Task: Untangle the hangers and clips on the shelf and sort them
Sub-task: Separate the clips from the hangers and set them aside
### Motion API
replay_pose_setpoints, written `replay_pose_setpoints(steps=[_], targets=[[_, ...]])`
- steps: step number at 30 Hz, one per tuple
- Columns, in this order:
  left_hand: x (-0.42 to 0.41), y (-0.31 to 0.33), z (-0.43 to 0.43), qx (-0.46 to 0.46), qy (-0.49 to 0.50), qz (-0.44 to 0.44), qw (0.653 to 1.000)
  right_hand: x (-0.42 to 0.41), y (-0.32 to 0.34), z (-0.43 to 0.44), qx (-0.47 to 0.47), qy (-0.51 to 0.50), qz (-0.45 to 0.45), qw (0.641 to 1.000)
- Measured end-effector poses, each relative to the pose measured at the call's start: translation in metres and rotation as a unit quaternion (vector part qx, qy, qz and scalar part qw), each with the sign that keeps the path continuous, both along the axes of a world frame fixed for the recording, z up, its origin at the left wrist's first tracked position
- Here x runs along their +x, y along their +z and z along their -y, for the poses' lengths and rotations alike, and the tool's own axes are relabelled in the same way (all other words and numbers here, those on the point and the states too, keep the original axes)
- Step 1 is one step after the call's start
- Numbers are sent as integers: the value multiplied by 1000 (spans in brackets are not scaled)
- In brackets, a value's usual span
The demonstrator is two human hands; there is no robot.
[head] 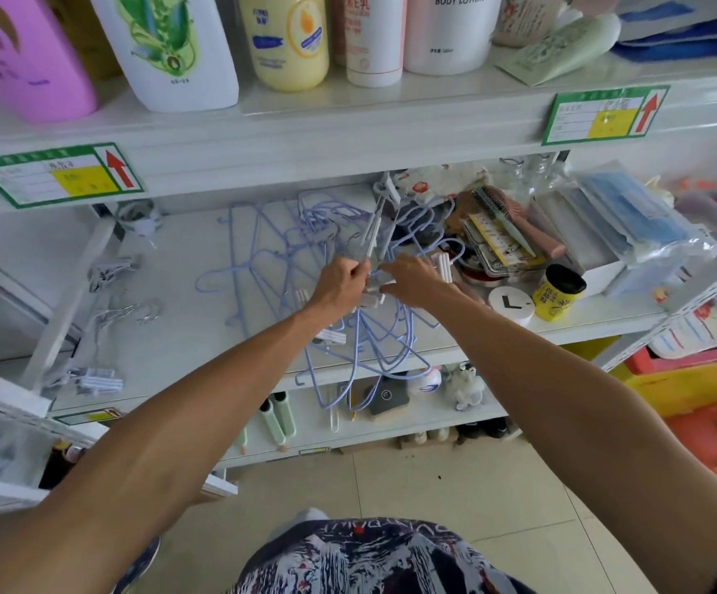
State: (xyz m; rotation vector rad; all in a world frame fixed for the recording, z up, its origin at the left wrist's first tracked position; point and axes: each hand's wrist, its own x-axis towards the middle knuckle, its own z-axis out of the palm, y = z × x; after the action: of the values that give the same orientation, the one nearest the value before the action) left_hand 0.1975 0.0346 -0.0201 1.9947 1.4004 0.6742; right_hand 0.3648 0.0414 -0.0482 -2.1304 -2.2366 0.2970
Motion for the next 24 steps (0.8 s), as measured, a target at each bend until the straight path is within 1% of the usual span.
replay_pose_setpoints(steps=[3, 5, 7, 10, 12, 14, 16, 18, 20, 22, 24], targets=[[-5, -4, -1, 25, 4, 25, 999, 0, 3, 3, 33, 0, 8, 999], [-6, -2, -5, 22, 14, 23, 999, -5, 4, 4, 53, 7, 11, 998], [-5, -1, -13, 9, 40, 22, 999, -10, 3, 5, 74, 20, 19, 997], [0, 1, -20, -20, 70, 16, 997, -14, 3, 10, 96, 35, 6, 995], [4, -2, -22, -35, 71, 9, 997, -14, 1, 14, 86, 35, -15, 996], [9, -7, -21, -52, 56, 10, 997, -12, 0, 16, 52, 25, -25, 998], [9, -8, -19, -57, 47, 7, 997, -9, -1, 16, 19, 14, -46, 999], [7, -11, -21, -54, 44, 6, 998, -7, 0, 13, 9, 5, -75, 997], [4, -14, -26, -54, 53, 7, 997, -7, 0, 11, 15, -8, -99, 995], [3, -17, -34, -63, 71, -13, 995, -6, -1, 10, 15, -22, -117, 993], [2, -15, -38, -77, 97, -26, 992, -7, -2, 10, -2, -35, -107, 994]])
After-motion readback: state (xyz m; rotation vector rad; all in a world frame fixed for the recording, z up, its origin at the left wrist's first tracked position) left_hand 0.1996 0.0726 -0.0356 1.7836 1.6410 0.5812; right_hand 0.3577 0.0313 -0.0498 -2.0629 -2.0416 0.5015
